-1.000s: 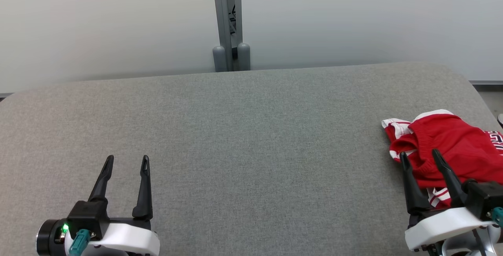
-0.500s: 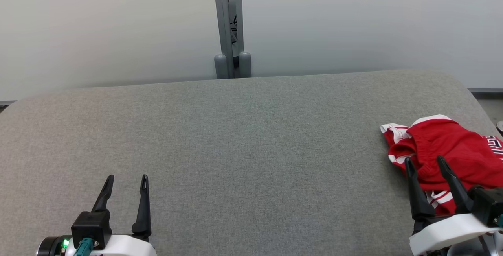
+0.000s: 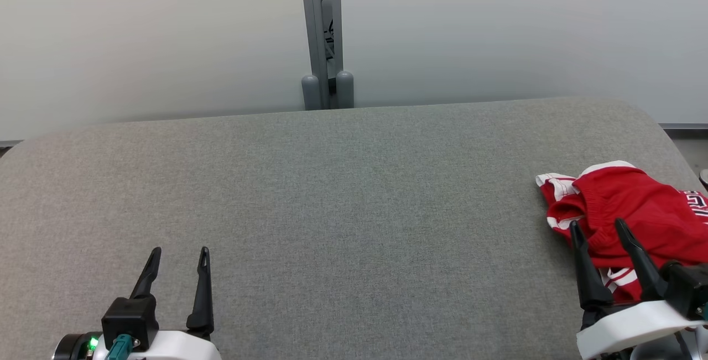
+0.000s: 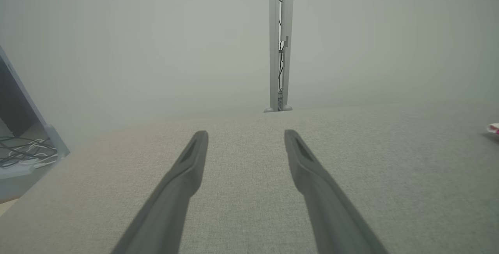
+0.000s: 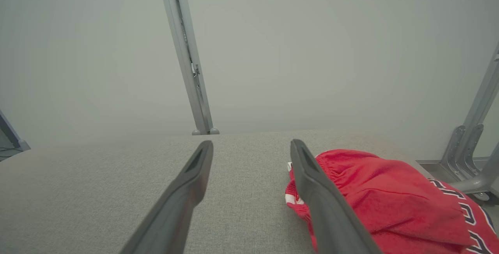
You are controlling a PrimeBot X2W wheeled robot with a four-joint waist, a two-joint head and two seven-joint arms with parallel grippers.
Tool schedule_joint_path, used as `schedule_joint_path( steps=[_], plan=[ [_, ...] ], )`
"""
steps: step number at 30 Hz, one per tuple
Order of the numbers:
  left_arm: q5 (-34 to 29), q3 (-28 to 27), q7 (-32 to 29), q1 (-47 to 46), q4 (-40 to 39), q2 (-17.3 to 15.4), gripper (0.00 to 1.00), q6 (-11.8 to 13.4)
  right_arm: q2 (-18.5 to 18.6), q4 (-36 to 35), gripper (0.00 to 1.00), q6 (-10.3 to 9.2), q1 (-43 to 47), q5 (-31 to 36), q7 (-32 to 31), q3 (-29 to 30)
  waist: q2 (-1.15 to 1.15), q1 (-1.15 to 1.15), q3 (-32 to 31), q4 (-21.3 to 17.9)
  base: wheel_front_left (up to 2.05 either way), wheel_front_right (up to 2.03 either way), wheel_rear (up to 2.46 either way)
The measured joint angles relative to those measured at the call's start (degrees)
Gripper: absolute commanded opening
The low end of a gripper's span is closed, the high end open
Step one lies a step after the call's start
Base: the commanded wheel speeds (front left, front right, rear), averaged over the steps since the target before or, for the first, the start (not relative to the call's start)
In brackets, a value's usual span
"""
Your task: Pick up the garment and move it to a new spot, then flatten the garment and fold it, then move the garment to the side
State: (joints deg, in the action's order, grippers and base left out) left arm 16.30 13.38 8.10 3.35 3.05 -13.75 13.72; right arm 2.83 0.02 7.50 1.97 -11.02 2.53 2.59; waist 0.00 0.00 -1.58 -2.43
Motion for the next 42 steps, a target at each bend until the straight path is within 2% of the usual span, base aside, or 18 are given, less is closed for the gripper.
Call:
schedule_joint_path(
  steps=[20,21,25,42],
  plan=[
    [0.57,0.40,0.70,-0.01,0.49,-0.13,1.00,0.74,-0.01,-0.04,1.00,0.00,-0.03,-0.46,0.00,-0.36,0.00,0.00,0.00,-0.29,0.00,0.00,0.00],
    [0.66,0.42,0.82,0.00,0.58,-0.11,0.00,0.77,-0.02,0.04,0.00,0.00,-0.04,-0.46,0.00,-0.38,0.00,0.00,-0.02,-0.31,0.00,0.00,0.00],
    [1.10,0.92,0.48,0.93,2.05,0.87,0.00,0.62,-0.73,2.26,0.00,0.00,0.93,-0.75,-0.23,-0.52,0.00,0.00,0.00,-0.29,0.00,0.00,0.00],
    [17.91,0.25,1.78,-1.64,5.30,3.26,0.00,-3.83,-0.54,9.07,0.00,-0.01,-4.60,-16.12,-7.12,4.83,0.00,0.00,0.31,0.09,0.00,0.00,0.00]
  ],
)
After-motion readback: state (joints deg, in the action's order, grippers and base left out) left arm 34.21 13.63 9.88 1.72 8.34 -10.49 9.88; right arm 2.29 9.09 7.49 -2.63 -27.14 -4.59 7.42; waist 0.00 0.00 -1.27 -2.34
